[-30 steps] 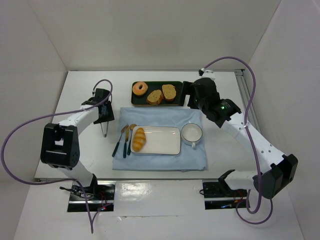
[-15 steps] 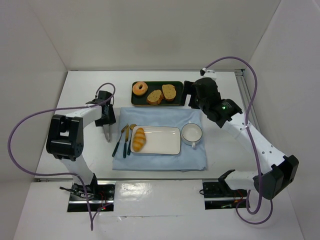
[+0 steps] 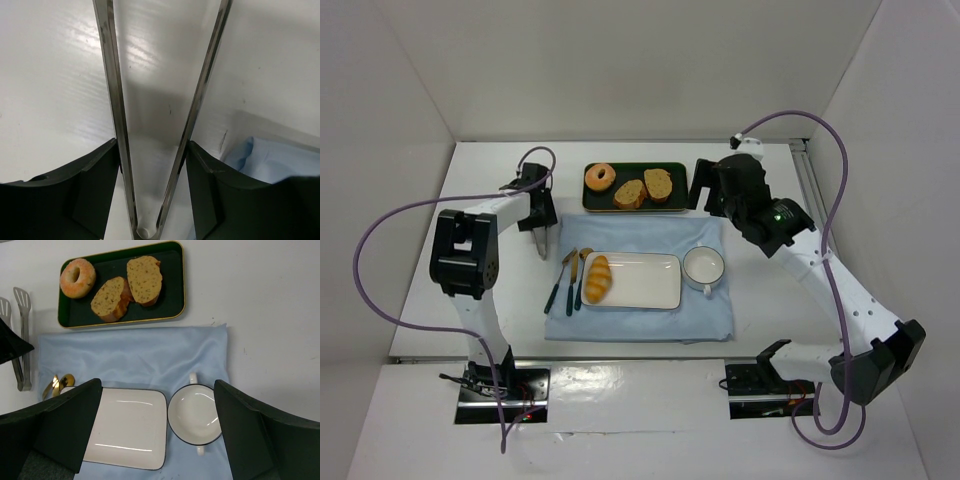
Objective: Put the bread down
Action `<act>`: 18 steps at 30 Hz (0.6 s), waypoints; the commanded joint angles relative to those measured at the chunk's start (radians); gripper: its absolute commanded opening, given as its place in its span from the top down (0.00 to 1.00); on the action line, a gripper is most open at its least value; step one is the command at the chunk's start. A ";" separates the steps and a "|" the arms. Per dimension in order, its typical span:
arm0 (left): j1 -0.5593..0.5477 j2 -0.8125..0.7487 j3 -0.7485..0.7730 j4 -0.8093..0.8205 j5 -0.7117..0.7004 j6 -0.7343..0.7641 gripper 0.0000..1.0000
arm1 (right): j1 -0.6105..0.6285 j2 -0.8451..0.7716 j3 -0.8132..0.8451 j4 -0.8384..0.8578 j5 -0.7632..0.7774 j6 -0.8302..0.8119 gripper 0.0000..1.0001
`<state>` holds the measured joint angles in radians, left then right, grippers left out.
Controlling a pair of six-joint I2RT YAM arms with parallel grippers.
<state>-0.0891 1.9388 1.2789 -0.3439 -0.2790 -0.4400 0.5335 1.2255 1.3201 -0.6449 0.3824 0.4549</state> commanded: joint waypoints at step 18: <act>0.023 0.068 -0.053 -0.136 0.004 0.009 0.11 | -0.007 0.018 0.076 -0.006 0.018 -0.005 0.00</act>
<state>-0.0731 1.9507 1.2888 -0.3393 -0.2802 -0.4488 0.5320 1.2369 1.3376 -0.6678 0.3885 0.4541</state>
